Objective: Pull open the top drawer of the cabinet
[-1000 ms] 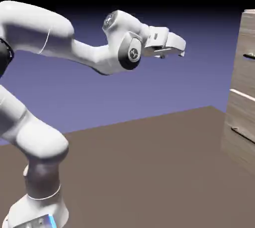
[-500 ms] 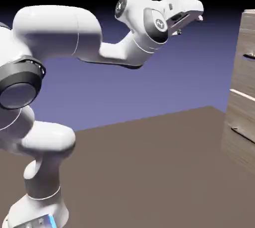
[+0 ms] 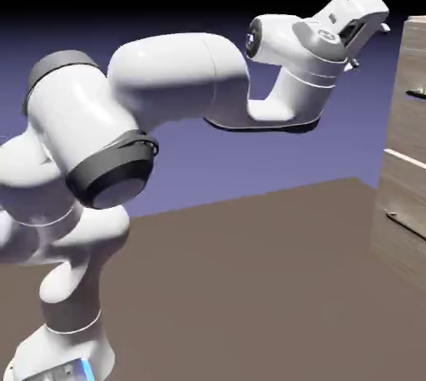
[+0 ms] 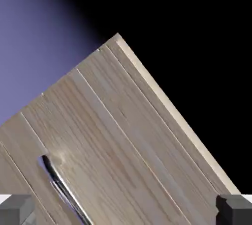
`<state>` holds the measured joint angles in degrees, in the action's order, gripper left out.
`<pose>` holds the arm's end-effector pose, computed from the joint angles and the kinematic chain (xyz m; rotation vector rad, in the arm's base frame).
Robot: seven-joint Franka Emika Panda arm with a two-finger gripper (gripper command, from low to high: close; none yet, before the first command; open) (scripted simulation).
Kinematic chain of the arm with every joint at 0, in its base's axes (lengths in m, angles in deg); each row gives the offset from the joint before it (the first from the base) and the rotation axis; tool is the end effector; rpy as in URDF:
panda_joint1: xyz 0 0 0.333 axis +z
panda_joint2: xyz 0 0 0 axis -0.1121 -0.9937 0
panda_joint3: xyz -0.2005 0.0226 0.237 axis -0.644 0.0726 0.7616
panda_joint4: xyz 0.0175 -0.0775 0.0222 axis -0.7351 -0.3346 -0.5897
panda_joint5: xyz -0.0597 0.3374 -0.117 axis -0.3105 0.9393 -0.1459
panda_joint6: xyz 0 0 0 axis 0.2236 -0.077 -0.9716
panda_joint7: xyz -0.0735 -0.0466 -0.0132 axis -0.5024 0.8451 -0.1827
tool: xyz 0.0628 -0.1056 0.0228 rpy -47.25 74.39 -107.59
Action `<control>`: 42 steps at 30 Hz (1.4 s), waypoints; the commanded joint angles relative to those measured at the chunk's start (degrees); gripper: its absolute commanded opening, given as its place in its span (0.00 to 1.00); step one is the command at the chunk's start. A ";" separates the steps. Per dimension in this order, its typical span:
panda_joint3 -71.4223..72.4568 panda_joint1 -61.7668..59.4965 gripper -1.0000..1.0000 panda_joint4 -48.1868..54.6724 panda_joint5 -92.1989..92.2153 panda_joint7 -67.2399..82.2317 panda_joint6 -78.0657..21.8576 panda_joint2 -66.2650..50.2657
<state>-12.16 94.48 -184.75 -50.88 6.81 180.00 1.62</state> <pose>0.5492 -0.0556 0.6356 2.2350 0.3258 2.0471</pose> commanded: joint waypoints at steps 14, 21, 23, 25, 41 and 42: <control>-23.53 26.47 0.50 17.34 -34.89 -6.17 -1.96 2.83; -30.90 35.79 0.50 25.50 -41.15 -5.00 -1.21 5.14; -32.83 38.98 0.50 29.65 -39.33 -2.41 0.00 6.79; -34.75 42.18 0.50 33.81 -37.50 0.19 1.21 8.44; -24.33 27.00 0.00 15.53 -43.67 -7.81 -4.37 2.94; -22.96 25.02 0.00 13.45 -44.14 -8.65 -4.90 2.32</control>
<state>-35.12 119.50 -171.29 -95.02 -1.86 175.13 3.93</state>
